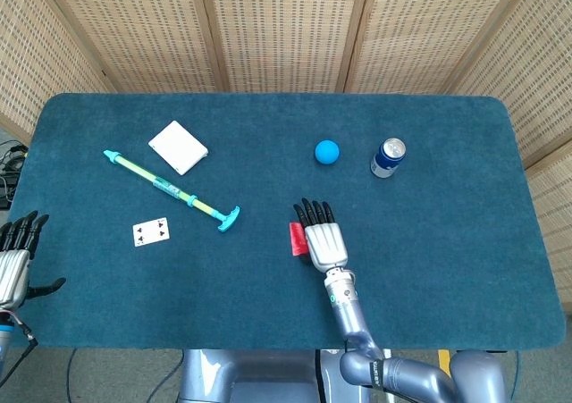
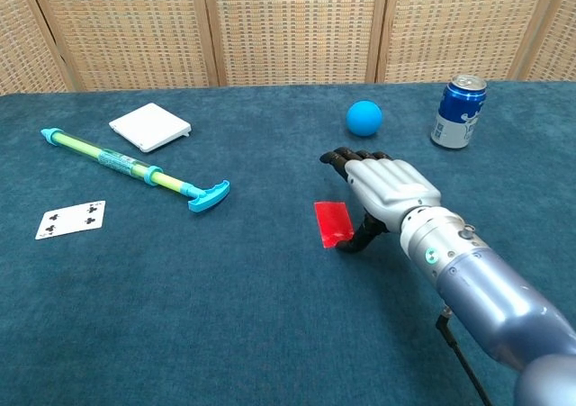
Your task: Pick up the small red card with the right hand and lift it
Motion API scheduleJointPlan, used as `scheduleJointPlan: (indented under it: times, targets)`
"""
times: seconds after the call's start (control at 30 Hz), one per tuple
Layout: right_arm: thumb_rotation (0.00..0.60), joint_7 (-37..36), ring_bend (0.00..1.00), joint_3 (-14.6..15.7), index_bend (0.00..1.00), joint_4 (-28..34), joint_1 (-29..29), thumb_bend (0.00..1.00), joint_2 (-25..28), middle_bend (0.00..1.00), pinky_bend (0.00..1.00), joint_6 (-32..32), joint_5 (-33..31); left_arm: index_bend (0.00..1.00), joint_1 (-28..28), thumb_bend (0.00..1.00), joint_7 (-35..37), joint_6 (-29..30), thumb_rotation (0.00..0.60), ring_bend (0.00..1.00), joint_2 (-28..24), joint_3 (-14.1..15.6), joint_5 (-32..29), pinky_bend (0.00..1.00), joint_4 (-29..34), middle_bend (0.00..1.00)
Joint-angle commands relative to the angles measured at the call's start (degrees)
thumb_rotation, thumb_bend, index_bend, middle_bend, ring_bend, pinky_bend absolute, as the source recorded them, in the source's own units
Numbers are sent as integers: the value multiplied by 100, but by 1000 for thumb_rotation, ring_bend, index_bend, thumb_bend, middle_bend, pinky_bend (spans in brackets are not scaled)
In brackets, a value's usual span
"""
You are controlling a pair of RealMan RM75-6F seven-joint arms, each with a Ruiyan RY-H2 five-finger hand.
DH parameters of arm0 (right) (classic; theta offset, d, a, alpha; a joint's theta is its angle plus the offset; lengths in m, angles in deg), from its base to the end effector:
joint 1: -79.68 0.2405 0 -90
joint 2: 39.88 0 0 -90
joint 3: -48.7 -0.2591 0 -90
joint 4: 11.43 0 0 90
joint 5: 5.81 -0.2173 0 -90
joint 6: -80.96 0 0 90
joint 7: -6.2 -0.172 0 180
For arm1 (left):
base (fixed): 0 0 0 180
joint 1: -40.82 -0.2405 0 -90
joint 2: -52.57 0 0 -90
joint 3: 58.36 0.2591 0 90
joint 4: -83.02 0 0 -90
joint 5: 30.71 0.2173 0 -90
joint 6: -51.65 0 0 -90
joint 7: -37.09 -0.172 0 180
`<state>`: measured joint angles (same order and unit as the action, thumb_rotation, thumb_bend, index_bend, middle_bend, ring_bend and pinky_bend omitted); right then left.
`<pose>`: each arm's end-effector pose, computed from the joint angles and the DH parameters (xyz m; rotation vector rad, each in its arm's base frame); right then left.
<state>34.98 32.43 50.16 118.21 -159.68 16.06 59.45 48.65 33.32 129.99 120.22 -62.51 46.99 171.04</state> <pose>-0.1165 -0.3467 -0.1378 1.6448 -0.9665 0.9528 -0.3431 0.2312 0.1358 -1.3603 -0.9497 -0.7642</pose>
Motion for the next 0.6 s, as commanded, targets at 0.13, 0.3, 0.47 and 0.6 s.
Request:
scheduleJointPlan:
  times: [0.13, 0.3, 0.47, 0.6]
  targets:
    - [600, -94, 0, -6, 87, -211, 75, 633, -78, 0, 9, -59, 152, 0, 4, 73, 8, -15, 600, 0, 1, 14, 12, 0, 7, 0]
    - [600, -238, 0, 19, 92, -161, 47, 728, -48, 0, 9, -279, 364, 0, 8, 73, -2, -14, 600, 0, 14, 22, 25, 0, -2, 0]
    - [600, -292, 0, 77, 92, 104, -65, 675, 88, 0, 9, -423, 459, 0, 4, 73, -2, 8, 600, 0, 13, 23, 39, 0, 6, 0]
    - [600, -254, 0, 162, 90, 404, -201, 549, 282, 0, 8, -448, 447, 0, 0, 73, -12, 18, 600, 0, 8, 29, 50, 0, 17, 0]
